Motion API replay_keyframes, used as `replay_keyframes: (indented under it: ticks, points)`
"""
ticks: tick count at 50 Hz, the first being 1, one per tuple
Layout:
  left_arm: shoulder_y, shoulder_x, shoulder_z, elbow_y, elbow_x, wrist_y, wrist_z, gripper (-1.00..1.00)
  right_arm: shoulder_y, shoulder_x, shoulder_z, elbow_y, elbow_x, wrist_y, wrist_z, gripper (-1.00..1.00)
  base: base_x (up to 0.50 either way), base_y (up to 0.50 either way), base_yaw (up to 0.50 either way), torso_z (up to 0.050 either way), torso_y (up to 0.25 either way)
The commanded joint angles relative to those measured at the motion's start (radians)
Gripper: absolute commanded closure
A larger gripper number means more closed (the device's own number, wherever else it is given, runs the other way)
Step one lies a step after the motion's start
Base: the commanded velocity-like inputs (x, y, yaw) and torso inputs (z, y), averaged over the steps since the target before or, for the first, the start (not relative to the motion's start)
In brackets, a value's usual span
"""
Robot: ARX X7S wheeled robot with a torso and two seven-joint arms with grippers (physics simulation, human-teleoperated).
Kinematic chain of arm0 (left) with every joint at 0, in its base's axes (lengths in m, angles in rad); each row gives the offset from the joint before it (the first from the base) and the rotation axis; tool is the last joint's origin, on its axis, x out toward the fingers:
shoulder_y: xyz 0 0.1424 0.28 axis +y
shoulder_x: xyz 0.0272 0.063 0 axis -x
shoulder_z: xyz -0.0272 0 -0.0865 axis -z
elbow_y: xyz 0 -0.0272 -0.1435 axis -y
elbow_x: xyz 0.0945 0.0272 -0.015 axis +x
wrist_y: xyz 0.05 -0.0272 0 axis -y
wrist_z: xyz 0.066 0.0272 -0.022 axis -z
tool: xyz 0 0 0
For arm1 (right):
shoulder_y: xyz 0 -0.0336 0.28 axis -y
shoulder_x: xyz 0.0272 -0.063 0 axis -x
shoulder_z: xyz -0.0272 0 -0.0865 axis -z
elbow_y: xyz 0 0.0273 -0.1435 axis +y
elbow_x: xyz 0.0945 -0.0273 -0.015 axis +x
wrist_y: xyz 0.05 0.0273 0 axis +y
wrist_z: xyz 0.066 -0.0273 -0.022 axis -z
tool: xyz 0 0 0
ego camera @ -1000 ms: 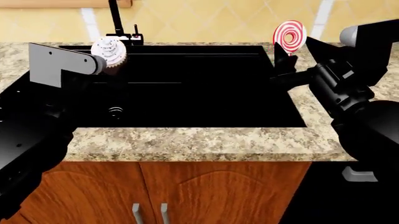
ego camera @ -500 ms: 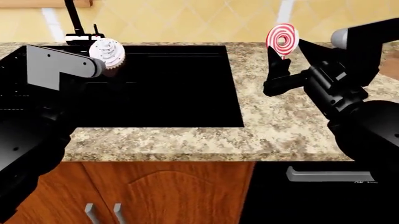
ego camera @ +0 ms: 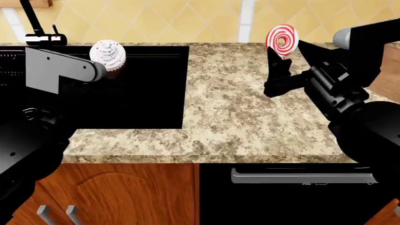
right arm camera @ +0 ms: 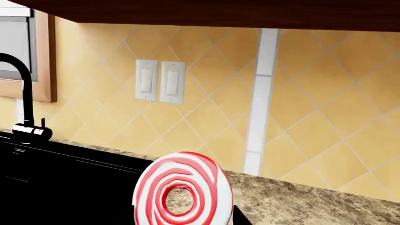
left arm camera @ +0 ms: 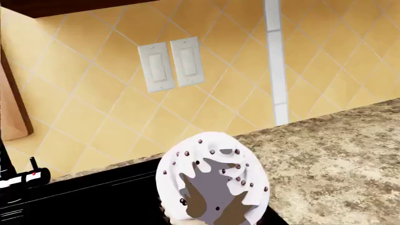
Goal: Move the dessert items from the plate to the tray.
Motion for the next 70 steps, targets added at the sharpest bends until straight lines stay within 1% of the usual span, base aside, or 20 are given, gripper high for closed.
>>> replay_keyframes:
  ticks: [1,9,23,40,52,57,61,63,70]
  points:
    - [0.007,-0.008,-0.007,0.015,-0.015,0.005,-0.009,1.0,-0.001,0.001,0.004,0.008,-0.004,0.006,-0.013,1.0,0.16,-0.49,0.0,0.0,0.0]
    - [0.002,-0.007,-0.001,0.018,-0.013,0.004,-0.008,1.0,-0.018,-0.002,0.029,0.033,0.026,-0.006,-0.01,1.0,0.26,-0.46,0.0,0.0,0.0]
    - [0.0,-0.01,-0.002,0.023,-0.015,0.004,-0.01,1.0,-0.024,-0.001,0.048,0.03,0.056,-0.005,0.008,1.0,0.41,-0.38,0.0,0.0,0.001]
    - [0.0,-0.012,-0.002,0.021,-0.017,0.006,-0.011,1.0,-0.015,-0.01,0.055,0.039,0.08,0.008,0.029,1.0,0.03,-0.5,0.0,0.0,0.001]
    - [-0.014,-0.012,0.007,0.015,-0.02,-0.004,-0.004,1.0,0.015,-0.002,0.026,0.046,0.095,0.066,0.029,1.0,0.0,-0.5,0.0,0.0,0.0]
    - [-0.039,-0.007,0.023,-0.012,-0.044,-0.035,0.021,1.0,0.027,0.004,0.016,0.06,0.108,0.094,0.023,1.0,0.0,-0.5,0.0,0.0,0.0]
    - [-0.087,0.002,0.031,-0.056,-0.076,-0.082,0.041,1.0,0.068,0.005,-0.009,0.084,0.123,0.146,0.002,1.0,0.0,-0.5,0.0,0.0,0.0]
    - [-0.125,0.008,0.04,-0.082,-0.1,-0.122,0.054,1.0,0.097,0.002,-0.015,0.097,0.121,0.164,-0.001,1.0,0.0,-0.5,0.0,0.0,0.0]
    - [-0.287,0.042,0.107,-0.19,-0.094,-0.208,0.116,1.0,0.226,0.019,-0.043,0.13,0.154,0.28,-0.032,1.0,0.0,-0.5,0.0,0.0,0.0]
